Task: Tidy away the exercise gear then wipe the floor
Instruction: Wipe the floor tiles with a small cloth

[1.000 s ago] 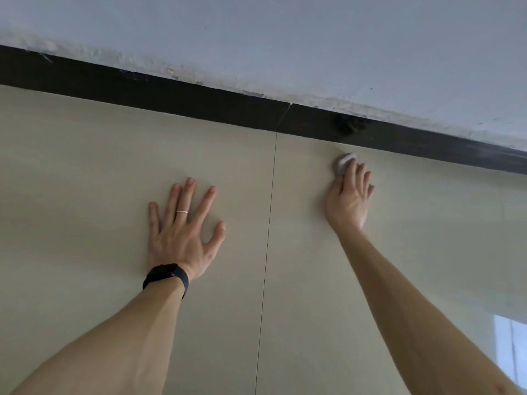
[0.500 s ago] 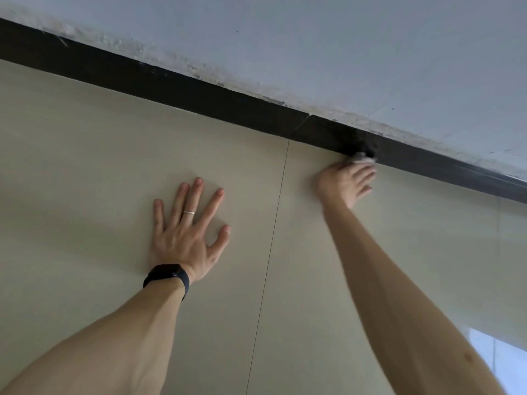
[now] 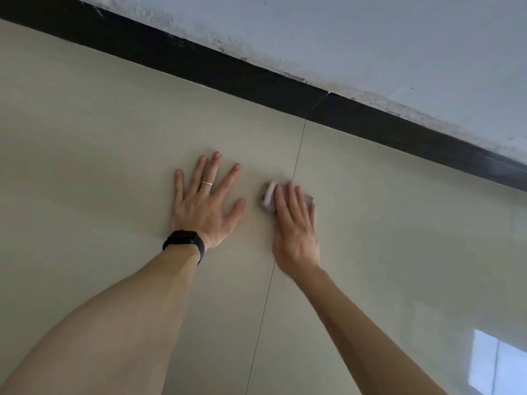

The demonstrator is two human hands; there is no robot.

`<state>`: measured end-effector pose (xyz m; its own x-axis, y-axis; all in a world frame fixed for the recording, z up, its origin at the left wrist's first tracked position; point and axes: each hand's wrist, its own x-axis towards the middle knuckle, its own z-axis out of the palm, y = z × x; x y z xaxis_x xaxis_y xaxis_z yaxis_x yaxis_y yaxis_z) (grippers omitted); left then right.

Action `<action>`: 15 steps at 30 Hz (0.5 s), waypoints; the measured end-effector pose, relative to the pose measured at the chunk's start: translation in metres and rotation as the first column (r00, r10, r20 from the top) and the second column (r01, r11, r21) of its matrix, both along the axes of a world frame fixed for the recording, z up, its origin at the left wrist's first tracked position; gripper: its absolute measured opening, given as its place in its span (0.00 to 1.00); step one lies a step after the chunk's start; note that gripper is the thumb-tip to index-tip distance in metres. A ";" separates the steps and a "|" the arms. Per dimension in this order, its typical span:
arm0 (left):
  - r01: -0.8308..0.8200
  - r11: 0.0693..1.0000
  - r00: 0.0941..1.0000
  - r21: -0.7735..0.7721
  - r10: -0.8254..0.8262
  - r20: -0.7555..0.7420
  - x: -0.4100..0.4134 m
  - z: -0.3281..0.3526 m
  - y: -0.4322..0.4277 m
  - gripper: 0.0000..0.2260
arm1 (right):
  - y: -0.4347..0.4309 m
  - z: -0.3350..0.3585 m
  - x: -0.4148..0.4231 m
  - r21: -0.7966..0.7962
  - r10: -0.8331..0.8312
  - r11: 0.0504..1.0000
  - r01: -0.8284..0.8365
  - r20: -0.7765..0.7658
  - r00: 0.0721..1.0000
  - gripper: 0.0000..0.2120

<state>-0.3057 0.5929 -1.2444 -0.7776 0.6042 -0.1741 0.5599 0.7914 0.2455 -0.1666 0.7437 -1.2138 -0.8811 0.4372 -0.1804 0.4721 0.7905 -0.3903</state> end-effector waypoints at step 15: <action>0.024 0.998 0.999 0.063 -0.023 -0.025 0.050 0.014 -0.036 0.25 | -0.121 -0.010 0.149 0.033 0.135 0.990 -0.134 -0.063 0.989 0.33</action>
